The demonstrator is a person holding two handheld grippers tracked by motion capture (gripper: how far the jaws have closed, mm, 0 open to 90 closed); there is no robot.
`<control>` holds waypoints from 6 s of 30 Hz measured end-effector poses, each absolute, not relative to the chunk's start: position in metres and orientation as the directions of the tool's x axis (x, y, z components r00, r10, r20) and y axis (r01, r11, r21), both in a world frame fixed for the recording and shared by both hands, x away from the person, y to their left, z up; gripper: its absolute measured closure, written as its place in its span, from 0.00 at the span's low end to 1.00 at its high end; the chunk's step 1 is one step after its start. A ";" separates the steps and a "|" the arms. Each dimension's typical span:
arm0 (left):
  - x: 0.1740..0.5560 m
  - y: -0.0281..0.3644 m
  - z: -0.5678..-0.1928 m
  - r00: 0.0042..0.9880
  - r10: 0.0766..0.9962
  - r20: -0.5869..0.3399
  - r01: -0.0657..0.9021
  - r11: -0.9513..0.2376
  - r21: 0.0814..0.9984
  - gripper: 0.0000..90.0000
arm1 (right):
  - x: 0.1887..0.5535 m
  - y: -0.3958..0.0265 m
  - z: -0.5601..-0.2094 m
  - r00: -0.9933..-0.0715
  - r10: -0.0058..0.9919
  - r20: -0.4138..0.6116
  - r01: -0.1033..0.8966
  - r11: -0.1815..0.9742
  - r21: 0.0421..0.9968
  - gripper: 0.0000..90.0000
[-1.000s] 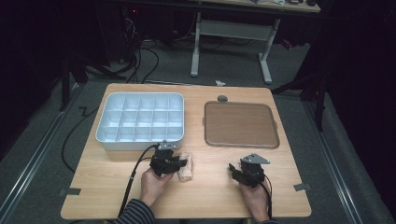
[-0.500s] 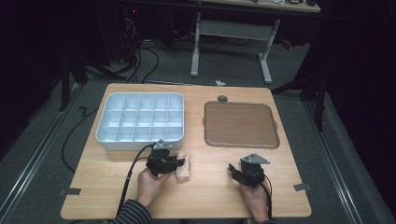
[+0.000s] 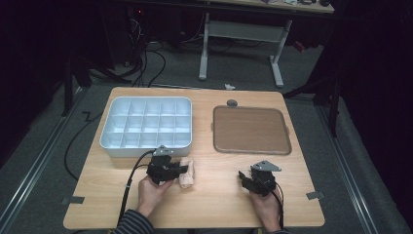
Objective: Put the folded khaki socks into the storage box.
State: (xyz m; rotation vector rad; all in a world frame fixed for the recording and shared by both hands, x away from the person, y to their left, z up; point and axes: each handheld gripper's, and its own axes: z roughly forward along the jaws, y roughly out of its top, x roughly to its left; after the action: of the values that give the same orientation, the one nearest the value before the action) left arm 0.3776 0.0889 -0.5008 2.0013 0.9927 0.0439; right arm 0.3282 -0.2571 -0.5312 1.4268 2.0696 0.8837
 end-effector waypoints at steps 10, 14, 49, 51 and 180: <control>0.376 0.096 -0.497 0.675 0.673 -0.301 0.620 -0.297 0.727 0.79 | 0.328 -0.257 -0.531 -0.347 0.938 -0.021 0.633 0.251 0.732 0.49; 0.375 0.099 -0.496 0.674 0.675 -0.299 0.618 -0.295 0.728 0.79 | 0.328 -0.257 -0.531 -0.347 0.938 -0.021 0.633 0.251 0.732 0.49; 0.373 0.130 -0.486 0.637 0.692 -0.340 0.633 -0.216 0.744 0.79 | 0.328 -0.257 -0.531 -0.348 0.937 -0.021 0.633 0.251 0.732 0.49; 0.373 0.132 -0.485 0.636 0.692 -0.341 0.633 -0.215 0.744 0.79 | 0.328 -0.257 -0.531 -0.348 0.937 -0.021 0.633 0.251 0.732 0.49; 0.377 0.218 -0.452 0.531 0.776 -0.339 0.636 -0.101 0.765 0.79 | 0.328 -0.257 -0.531 -0.349 0.937 -0.019 0.633 0.250 0.732 0.49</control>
State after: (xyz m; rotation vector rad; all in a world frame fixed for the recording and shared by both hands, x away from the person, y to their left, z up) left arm 0.3768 0.2178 -0.4516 1.8093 1.1724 0.1830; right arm 0.3279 -0.2568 -0.5312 1.4271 2.0715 0.8864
